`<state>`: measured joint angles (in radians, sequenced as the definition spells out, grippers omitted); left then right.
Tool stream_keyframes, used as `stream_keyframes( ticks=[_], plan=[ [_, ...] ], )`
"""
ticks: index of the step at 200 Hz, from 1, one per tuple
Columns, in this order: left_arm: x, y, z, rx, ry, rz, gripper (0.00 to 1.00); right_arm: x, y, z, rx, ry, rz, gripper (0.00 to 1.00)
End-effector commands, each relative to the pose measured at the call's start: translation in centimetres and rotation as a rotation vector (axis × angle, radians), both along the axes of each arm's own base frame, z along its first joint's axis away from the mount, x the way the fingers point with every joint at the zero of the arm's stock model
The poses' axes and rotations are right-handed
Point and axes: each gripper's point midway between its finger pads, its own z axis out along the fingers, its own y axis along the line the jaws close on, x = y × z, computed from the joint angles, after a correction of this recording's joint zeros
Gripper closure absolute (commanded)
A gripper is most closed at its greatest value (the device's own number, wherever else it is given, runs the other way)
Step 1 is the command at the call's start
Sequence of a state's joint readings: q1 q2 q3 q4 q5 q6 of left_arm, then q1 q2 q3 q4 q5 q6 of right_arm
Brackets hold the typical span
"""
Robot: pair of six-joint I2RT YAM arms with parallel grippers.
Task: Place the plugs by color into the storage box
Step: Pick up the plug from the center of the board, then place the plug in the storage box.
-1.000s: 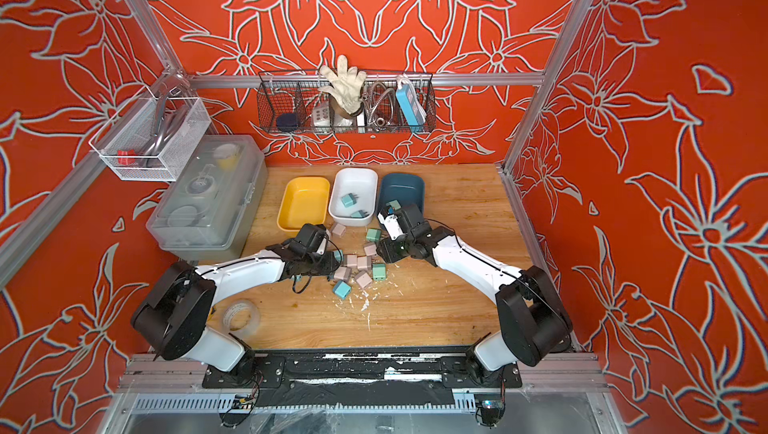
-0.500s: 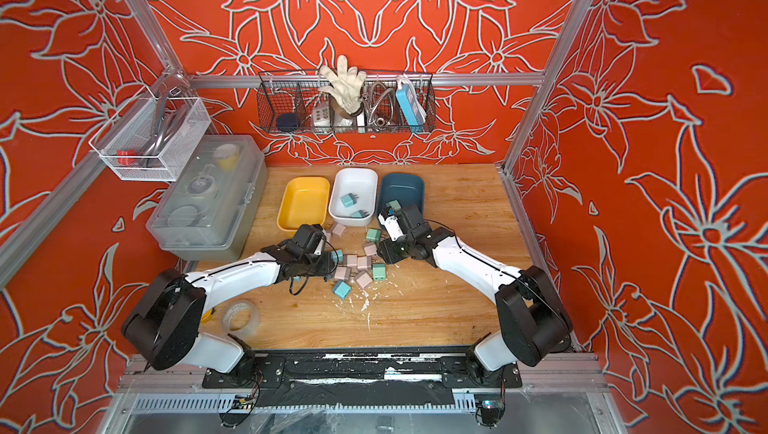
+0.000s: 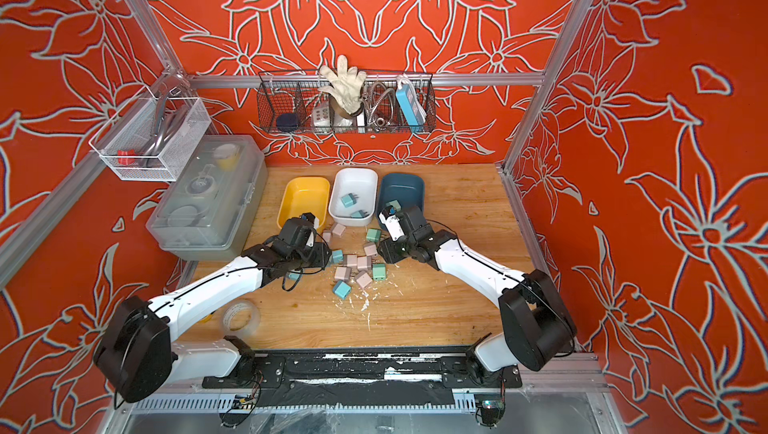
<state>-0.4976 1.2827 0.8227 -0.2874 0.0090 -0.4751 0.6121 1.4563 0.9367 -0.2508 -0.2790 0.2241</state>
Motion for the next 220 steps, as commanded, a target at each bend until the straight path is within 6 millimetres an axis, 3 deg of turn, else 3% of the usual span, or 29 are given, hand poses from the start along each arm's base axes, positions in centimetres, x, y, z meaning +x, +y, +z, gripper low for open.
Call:
stream_keyframes(
  ticks=[1, 29, 64, 90, 138, 190, 220],
  plan=[
    [1.4, -0.8, 3.2, -0.013, -0.079, -0.019, 1.00, -0.3, 0.0, 0.3, 0.013, -0.016, 0.001, 0.45],
    [4.4, -2.0, 5.3, -0.028, -0.149, -0.016, 1.00, -0.2, -0.3, 0.6, 0.010, -0.043, -0.009, 0.45],
    [10.2, -4.1, 8.1, -0.075, -0.213, -0.006, 1.00, 0.3, -1.9, 1.2, -0.021, -0.105, -0.077, 0.45],
    [14.3, -5.6, 8.6, -0.107, -0.202, -0.057, 1.00, 0.5, -3.3, 2.2, -0.030, -0.183, -0.130, 0.44],
    [20.3, -4.8, 6.3, -0.132, -0.145, -0.026, 1.00, 0.9, -4.3, 2.1, -0.083, -0.208, -0.151, 0.44],
    [23.8, -5.0, 2.9, -0.094, -0.091, -0.038, 1.00, 1.2, -3.9, 1.7, -0.078, -0.209, -0.141, 0.44],
    [25.3, -6.9, -0.4, -0.091, 0.011, -0.127, 0.99, 1.5, -3.7, 0.3, -0.115, -0.180, -0.128, 0.44]
  ],
)
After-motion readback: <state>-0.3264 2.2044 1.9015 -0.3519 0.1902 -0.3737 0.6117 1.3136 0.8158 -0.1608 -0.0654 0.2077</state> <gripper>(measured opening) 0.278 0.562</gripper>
